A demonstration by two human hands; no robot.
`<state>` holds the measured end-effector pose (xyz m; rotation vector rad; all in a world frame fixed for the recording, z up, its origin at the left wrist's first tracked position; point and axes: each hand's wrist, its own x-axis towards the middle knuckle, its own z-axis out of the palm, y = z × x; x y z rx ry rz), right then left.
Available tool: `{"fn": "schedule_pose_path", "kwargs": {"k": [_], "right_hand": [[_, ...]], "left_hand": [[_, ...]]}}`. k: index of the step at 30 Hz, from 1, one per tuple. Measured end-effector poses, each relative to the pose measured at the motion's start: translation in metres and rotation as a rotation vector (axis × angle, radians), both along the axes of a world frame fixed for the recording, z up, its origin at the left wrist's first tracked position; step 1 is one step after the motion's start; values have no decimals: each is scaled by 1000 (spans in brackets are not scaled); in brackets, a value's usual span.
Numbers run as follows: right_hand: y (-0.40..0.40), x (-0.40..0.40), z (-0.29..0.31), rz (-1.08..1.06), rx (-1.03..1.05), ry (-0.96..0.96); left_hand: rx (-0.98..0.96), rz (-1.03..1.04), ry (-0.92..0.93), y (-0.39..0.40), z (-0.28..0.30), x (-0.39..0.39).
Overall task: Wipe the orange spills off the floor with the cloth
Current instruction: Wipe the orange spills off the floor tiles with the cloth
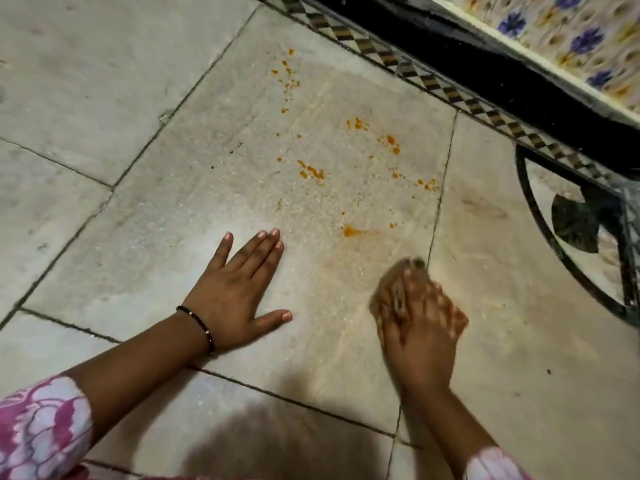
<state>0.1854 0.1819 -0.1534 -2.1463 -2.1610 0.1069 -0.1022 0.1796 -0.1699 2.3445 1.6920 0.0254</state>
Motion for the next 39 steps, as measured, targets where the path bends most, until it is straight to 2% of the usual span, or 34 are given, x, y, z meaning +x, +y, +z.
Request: {"fn": "schedule_pose_path", "kwargs": {"k": [3,6,9,13,17,19,21,24,27,29,31,35,37,39], "right_hand": [[-50,-30,1,199,-74,-28],[-16,-70,-2,375,-93,4],[58,-96,-3,379,-91,42],[112,-49,-4,236,-70,77],[22,-15,-2,77,-45,51],[-31,-34,-3,195,-90,4],[-41,-54,-6,412,-94,-5],[19,-72,-5,493,-92,-17],[97,-77,-2,347,-98,-10],[117,-77,-1,284,-77,28],[89,-74,-3,271,-62,13],[-47,-56,3,414,-105,11],[-59,-44,2,480,-110,5],[-28,-40,1,503,-128,-40]], "left_hand": [[8,-1,5,0,0,0],[19,-3,4,0,-1,0],[31,-8,-2,0,-3,-1],[7,-14,7,0,-1,-3],[7,5,8,0,0,1],[13,12,3,-1,-1,1],[17,14,2,-1,-2,2],[19,8,10,0,-2,1],[6,3,17,-1,0,1],[2,3,23,0,2,1],[-2,1,12,0,2,0],[2,2,9,0,2,1],[6,13,0,-1,1,2],[1,10,-3,0,1,2]]}}
